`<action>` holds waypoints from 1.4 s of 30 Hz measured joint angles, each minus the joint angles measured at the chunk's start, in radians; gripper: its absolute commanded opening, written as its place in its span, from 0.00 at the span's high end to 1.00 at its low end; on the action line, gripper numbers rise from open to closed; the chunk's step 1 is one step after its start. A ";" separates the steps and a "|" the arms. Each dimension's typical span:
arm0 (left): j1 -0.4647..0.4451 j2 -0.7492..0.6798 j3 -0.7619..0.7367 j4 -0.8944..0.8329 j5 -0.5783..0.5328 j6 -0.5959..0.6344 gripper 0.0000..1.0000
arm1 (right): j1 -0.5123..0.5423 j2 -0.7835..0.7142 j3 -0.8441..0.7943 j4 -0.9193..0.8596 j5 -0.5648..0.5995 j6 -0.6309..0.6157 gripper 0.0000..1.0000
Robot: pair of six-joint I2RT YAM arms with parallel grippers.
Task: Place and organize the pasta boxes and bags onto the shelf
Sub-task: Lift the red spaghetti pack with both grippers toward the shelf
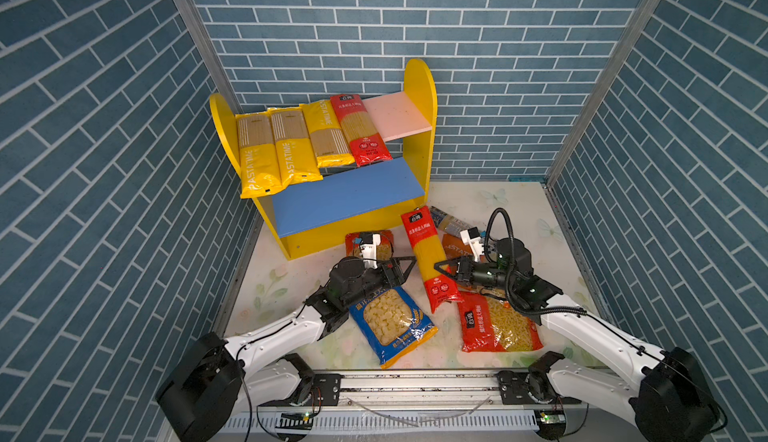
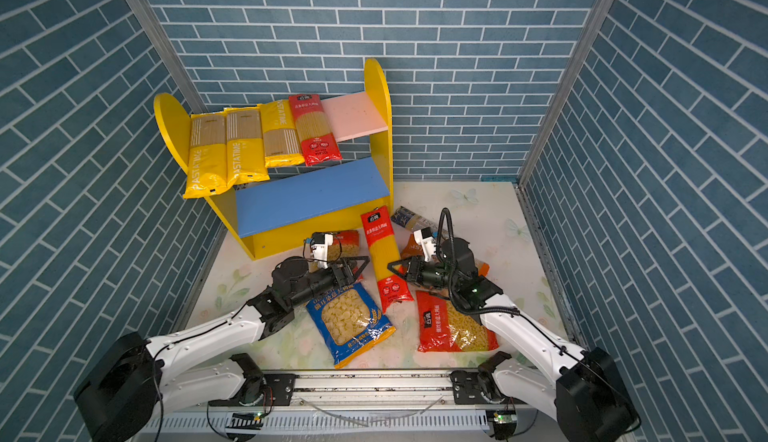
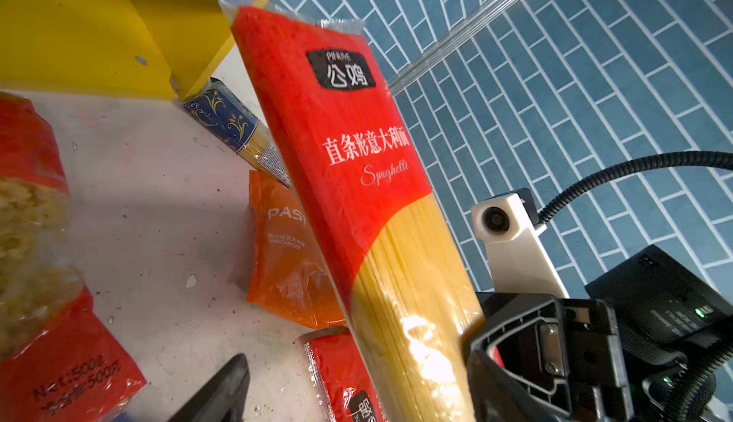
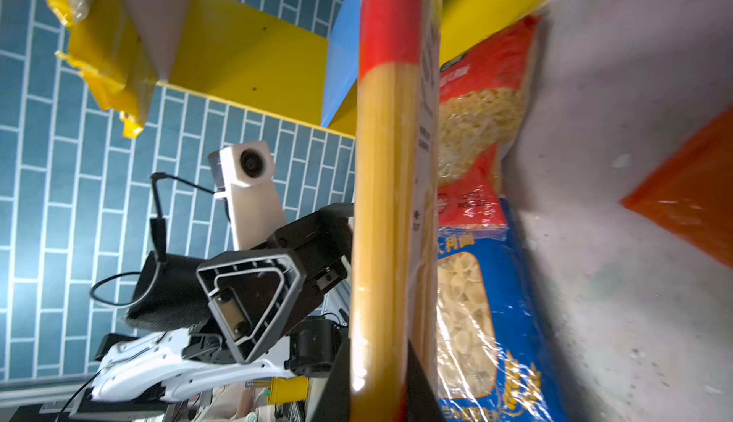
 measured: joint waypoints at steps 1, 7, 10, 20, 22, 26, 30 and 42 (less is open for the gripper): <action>0.000 -0.012 -0.001 0.009 0.000 -0.005 0.12 | 0.022 0.000 0.000 0.021 0.000 0.004 1.00; 0.006 -0.037 -0.015 0.093 0.011 -0.050 0.19 | 0.109 0.002 0.000 0.107 -0.022 0.038 1.00; 0.013 -0.035 -0.015 0.120 0.019 -0.065 0.26 | 0.117 0.006 0.000 0.166 -0.040 0.080 1.00; 0.031 -0.033 -0.004 0.201 0.053 -0.109 0.60 | 0.117 0.029 -0.029 0.322 -0.055 0.188 1.00; 0.034 -0.029 0.003 0.204 0.053 -0.121 0.53 | 0.116 0.043 -0.035 0.354 -0.053 0.188 1.00; 0.037 0.000 0.018 0.216 0.064 -0.124 0.32 | 0.116 0.071 -0.042 0.446 -0.055 0.254 1.00; 0.036 0.035 0.024 0.241 0.087 -0.128 0.43 | 0.118 0.088 -0.053 0.503 -0.060 0.301 1.00; 0.042 0.049 0.067 0.235 0.064 -0.151 0.89 | 0.120 0.088 -0.138 0.630 0.042 0.292 0.45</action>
